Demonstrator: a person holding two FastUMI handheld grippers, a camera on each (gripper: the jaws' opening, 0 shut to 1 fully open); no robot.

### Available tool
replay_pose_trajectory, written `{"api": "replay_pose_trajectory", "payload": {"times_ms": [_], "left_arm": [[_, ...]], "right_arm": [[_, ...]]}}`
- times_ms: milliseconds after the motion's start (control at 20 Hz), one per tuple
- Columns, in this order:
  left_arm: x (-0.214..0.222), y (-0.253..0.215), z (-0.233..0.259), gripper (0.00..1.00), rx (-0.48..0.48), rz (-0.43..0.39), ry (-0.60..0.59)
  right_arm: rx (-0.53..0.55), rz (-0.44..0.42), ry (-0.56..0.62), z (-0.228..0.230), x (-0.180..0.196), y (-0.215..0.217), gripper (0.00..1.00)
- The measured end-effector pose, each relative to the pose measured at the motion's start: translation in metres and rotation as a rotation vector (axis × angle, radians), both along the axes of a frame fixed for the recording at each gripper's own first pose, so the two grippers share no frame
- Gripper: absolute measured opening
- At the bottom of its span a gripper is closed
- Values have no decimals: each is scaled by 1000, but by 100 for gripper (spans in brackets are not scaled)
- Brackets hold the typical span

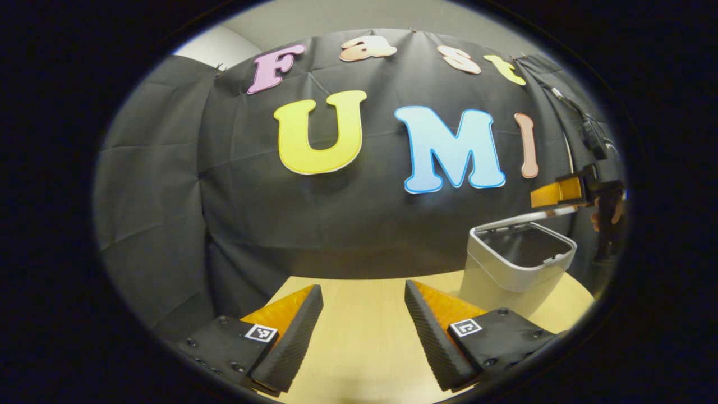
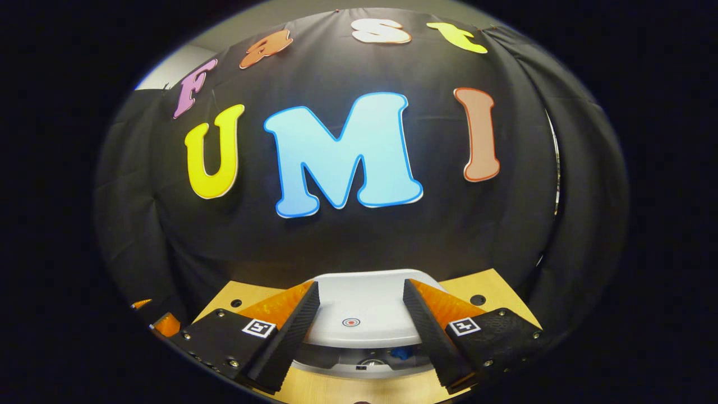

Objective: Press the lid of the desktop garbage bin to open it, pick up the crumpled paper on the desktop and throw it into the bin, then pick up the pop can on the desktop and drop it into the bin, and finally close the garbage bin lid.

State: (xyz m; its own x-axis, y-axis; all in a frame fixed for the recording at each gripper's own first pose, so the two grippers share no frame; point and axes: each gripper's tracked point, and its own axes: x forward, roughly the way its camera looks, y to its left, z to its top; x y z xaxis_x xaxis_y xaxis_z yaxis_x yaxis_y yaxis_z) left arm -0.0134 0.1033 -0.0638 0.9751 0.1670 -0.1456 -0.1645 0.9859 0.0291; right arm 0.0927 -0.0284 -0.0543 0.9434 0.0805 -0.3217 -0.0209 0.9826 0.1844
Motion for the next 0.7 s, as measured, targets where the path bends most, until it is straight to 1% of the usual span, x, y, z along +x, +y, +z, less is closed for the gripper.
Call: {"api": "replay_pose_trajectory", "payload": {"times_ms": [200,400,600,700], "left_arm": [[1,0,-1,100,2,0,6],[3,-1,-4,100,-3,-1,13],[5,-2,-7,100,-7,0,20],[7,-2,-8,100,-8,-1,21]], "right_arm": [[-9,2,36,-21,-8,0,96],[-41,5,59,-35,-10,2,96],[-61,8,70,-44,-12,3,96],[-94,13,64,-45,-13,4,96]]}}
